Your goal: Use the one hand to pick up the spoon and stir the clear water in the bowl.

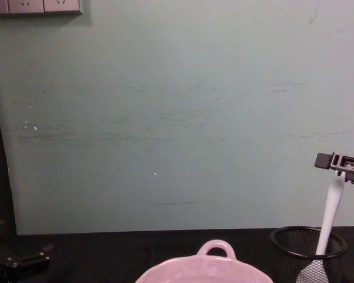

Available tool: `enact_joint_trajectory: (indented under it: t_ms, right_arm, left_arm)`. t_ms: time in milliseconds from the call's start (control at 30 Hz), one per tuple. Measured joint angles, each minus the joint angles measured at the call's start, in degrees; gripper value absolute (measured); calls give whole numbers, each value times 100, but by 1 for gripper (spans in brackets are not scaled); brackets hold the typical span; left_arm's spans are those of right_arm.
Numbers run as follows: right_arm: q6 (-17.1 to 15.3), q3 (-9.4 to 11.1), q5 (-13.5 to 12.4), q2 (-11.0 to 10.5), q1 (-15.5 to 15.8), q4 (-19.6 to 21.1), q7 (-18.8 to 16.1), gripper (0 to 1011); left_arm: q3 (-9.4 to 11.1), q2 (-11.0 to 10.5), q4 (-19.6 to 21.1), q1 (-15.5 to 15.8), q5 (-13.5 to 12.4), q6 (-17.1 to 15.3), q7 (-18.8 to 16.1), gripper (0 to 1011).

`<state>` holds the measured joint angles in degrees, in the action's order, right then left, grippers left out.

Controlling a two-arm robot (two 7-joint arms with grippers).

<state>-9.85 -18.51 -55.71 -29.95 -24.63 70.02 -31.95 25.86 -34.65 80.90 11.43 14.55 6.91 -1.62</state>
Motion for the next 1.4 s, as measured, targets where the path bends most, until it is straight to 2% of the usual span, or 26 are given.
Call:
enact_joint_trajectory:
  t_ms: [267, 367, 500, 700, 767, 800, 833, 933, 1033, 1100, 1167, 1200, 1400]
  right_arm:
    - [24, -17, 6, 0, -7, -14, 2, 927]
    - [136, -84, 76, -45, -18, -2, 36, 999]
    - [287, -133, 257, -121, 18, 86, 139, 1002]
    - [721, -204, 900, -340, 216, 387, 438, 1002]
    - [900, -216, 1183, -432, 328, 533, 594, 1002]
    - [1039, -221, 1407, -505, 428, 638, 730, 1003]
    - [1039, -221, 1407, -505, 428, 638, 730, 1002]
    - [1375, -201, 1944, -667, 703, 874, 1118, 1003]
    - [1575, -139, 2204, -732, 880, 978, 1376, 1002]
    - [1823, -10, 2442, -751, 1132, 1031, 1712, 1002]
    - [1949, 50, 2504, -733, 1232, 1028, 1828, 1002]
    - [2110, 115, 2559, -698, 1334, 1004, 1938, 1003]
    - [2520, 288, 2676, -535, 1519, 803, 2124, 1003]
  left_arm:
    - [0, 0, 0, 0, 0, 0, 0, 1011]
    - [0, 0, 0, 0, 0, 0, 0, 1011]
    - [0, 0, 0, 0, 0, 0, 0, 1011]
    - [0, 0, 0, 0, 0, 0, 0, 1011]
    - [0, 0, 0, 0, 0, 0, 0, 1011]
    - [0, 0, 0, 0, 0, 0, 0, 1011]
    - [0, 0, 0, 0, 0, 0, 0, 1011]
    - [0, 0, 0, 0, 0, 0, 0, 1011]
    - [0, 0, 0, 0, 0, 0, 0, 1011]
    - [0, 0, 0, 0, 0, 0, 0, 1011]
    - [0, 0, 0, 0, 0, 0, 0, 1011]
    - [0, 0, 0, 0, 0, 0, 0, 1011]
    - [0, 0, 0, 0, 0, 0, 0, 1011]
